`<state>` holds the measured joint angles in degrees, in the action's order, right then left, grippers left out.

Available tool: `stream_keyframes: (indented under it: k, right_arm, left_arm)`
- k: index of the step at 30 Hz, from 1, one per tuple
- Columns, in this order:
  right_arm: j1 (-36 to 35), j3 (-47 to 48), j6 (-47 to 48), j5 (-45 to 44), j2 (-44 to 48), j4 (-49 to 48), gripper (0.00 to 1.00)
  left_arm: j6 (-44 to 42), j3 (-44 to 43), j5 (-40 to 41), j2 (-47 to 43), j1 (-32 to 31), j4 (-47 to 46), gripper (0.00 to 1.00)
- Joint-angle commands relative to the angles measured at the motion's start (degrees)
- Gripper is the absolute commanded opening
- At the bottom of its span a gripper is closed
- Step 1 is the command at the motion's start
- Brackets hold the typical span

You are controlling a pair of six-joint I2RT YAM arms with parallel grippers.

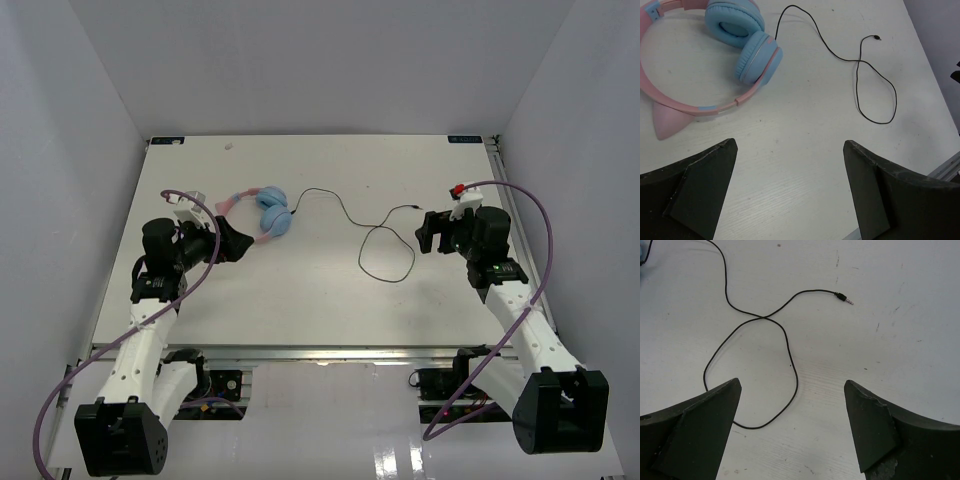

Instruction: Wrap the headphones

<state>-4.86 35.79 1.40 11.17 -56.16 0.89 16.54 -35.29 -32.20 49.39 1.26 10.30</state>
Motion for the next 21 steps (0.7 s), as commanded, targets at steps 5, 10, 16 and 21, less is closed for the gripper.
stream_keyframes:
  k: [5, 10, 16, 21]
  right_arm:
    - [2.9, -1.5, 21.0, 21.4, 2.1, 4.9, 0.9]
    - [3.3, -1.5, 25.9, 30.1, 2.3, 8.3, 0.9]
    - [3.2, -2.0, 27.4, 30.8, 2.3, 8.2, 0.9]
    - [3.2, -1.9, 27.3, 31.0, 2.6, 8.2, 0.9]
  left_arm:
    - [-0.7, 0.3, -0.2, -0.9, -0.3, -1.0, 0.98]
    - [-0.5, 0.5, -0.3, -0.8, -0.3, -1.3, 0.98]
    - [3.1, 2.9, 2.6, 0.8, -0.3, -4.2, 0.98]
    - [5.9, -3.0, 8.0, 9.2, 0.0, 0.1, 0.98]
